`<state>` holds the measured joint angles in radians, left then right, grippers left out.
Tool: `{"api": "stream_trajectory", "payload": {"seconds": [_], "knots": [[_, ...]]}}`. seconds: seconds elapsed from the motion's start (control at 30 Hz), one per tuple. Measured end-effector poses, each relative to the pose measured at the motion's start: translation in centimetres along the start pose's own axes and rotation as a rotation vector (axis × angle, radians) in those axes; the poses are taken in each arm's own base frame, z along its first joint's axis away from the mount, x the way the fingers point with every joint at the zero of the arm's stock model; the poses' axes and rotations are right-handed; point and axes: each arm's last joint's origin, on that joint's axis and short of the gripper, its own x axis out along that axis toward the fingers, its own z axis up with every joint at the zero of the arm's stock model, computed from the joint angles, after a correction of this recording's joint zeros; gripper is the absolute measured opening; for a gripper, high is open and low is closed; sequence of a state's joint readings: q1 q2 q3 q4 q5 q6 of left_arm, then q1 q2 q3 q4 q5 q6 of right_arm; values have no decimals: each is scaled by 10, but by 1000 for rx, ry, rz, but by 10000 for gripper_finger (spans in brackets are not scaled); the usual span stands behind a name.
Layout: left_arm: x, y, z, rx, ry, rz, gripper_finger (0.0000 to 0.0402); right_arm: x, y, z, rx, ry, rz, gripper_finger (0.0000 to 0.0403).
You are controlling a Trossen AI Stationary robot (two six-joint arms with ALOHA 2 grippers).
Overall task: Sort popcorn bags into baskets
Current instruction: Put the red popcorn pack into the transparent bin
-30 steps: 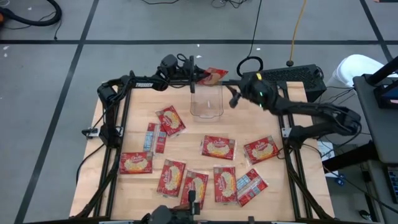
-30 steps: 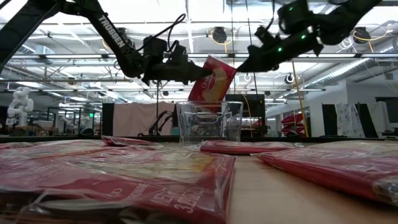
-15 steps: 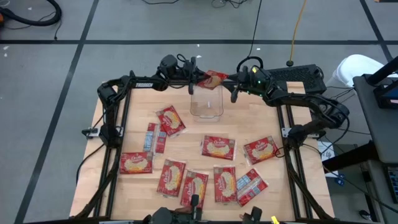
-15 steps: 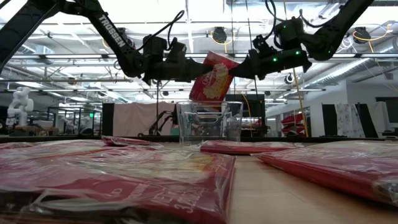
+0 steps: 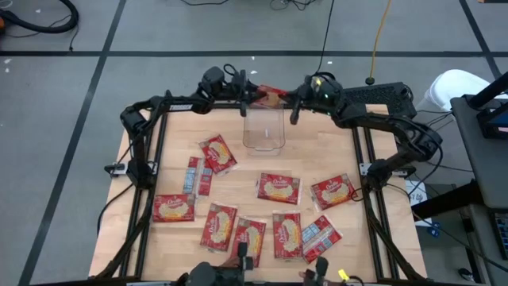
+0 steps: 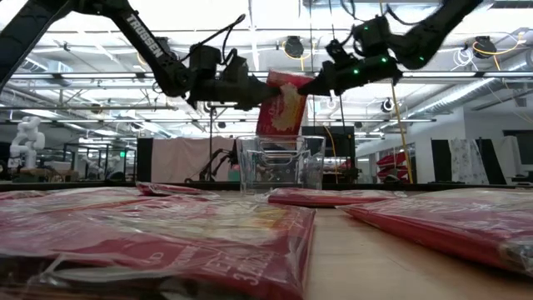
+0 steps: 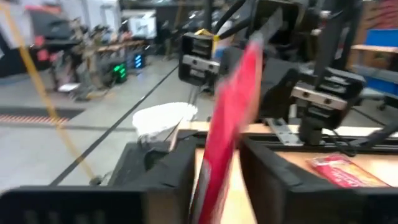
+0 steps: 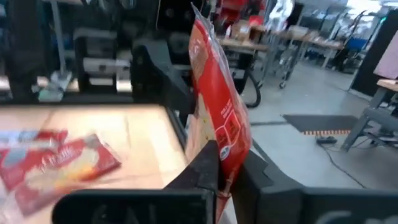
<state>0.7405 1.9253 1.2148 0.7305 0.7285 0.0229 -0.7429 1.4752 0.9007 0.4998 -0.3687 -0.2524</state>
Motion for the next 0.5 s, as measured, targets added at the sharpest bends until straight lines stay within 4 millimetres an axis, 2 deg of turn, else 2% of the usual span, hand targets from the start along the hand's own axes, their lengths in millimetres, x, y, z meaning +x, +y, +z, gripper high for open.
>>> {"api": "stream_trajectory", "payload": {"seconds": [0.13,0.27,0.4,0.5], "knots": [[-13,0,18,-33,66,79,211,10,-8,8,-34,78,20,6],[-31,-6,36,-47,191,194,264,15,-15,8,-51,98,25,4],[-45,-17,48,-74,320,299,282,18,-22,-1,-44,76,93,3],[-50,-25,50,-157,393,370,284,24,-26,-14,-30,88,127,3]]}}
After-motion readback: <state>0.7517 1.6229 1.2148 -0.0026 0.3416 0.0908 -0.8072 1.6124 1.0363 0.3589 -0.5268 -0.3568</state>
